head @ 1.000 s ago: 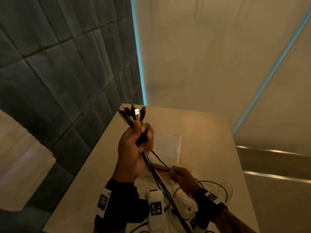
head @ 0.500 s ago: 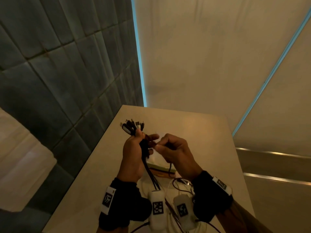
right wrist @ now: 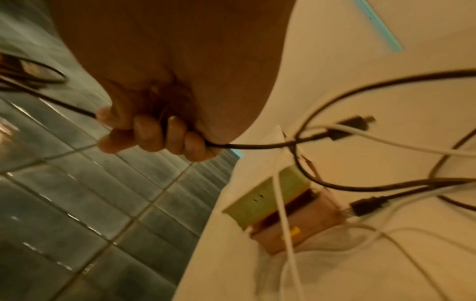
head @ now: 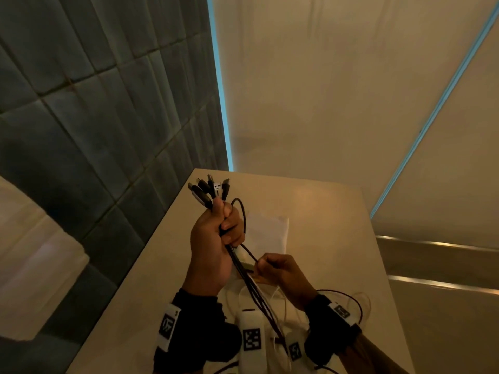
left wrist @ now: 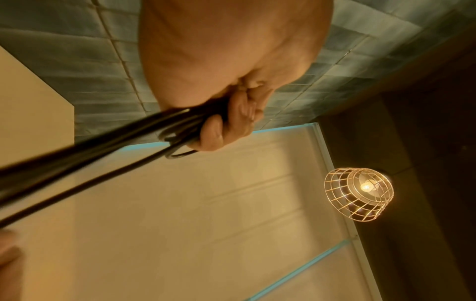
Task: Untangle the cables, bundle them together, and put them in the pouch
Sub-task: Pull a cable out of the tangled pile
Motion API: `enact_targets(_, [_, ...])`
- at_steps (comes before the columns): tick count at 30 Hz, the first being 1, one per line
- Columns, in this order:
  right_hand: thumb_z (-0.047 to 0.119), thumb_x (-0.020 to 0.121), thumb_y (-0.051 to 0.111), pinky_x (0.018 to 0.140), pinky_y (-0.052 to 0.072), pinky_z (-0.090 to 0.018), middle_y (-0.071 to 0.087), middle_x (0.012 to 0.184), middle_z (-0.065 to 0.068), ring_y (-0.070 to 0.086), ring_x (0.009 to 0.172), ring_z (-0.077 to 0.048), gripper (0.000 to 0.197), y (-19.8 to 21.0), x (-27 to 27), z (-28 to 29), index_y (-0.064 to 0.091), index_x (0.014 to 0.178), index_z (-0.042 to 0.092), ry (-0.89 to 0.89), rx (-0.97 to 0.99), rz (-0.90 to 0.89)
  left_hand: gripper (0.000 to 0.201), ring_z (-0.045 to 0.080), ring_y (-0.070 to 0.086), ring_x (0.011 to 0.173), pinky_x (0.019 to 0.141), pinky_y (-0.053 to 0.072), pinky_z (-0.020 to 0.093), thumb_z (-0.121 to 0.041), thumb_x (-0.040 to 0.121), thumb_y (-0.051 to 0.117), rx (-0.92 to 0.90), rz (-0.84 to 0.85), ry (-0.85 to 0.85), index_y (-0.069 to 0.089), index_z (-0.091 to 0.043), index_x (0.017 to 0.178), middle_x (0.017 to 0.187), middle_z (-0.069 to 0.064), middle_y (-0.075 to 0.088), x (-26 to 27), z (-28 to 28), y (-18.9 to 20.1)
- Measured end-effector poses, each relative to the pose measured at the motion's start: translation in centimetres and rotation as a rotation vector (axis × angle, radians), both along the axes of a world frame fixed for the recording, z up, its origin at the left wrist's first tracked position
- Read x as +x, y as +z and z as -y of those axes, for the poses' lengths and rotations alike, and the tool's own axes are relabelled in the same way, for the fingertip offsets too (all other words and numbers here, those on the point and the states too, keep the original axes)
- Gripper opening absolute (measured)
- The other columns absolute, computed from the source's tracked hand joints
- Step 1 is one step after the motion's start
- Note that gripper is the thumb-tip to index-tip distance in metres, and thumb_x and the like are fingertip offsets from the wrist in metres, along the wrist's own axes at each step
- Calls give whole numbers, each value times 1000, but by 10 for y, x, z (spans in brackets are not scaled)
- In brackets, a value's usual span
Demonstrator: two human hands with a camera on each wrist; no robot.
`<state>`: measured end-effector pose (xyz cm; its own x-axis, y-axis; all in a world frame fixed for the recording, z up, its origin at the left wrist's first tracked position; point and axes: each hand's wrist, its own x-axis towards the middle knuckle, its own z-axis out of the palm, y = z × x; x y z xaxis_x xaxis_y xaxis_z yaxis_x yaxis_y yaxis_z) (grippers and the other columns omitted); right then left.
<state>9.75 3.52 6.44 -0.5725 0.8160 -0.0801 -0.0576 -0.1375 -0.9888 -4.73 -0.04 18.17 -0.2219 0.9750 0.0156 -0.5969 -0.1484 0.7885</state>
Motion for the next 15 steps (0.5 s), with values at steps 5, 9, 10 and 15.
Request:
enact_targets(5, [-3,98,44,58,41,-6,56,49,16,53,52,8,31,-9,-7,1,52,69,6,1,55,108,37,6,22,41,40,24,20,-30,101,32,-38,-111,58,40,-14,70,54,-6,31,1,2,-1])
enact_targets(9, [1,100,43,66,39,-9,57,53,19,50,57,10,37,-26,-13,-2,48,65,13,-2,59,178,37,6,23,40,39,23,20,-31,101,33,-42,-113,87,39,-14,69,54,-6,32,-3,4,2])
enact_targets(10, [0,99,42,65,39,-9,58,53,20,52,57,11,37,-27,-13,-1,47,65,12,-3,63,196,36,5,23,40,39,23,20,-31,100,33,-38,-101,90,39,-14,69,53,-6,32,-6,5,4])
enact_targets(15, [0,100,42,58,40,-8,58,50,20,54,54,11,28,-39,1,0,48,73,4,-25,70,277,37,5,23,39,39,22,19,-31,102,32,-47,-144,124,39,-14,69,52,-8,33,-12,6,6])
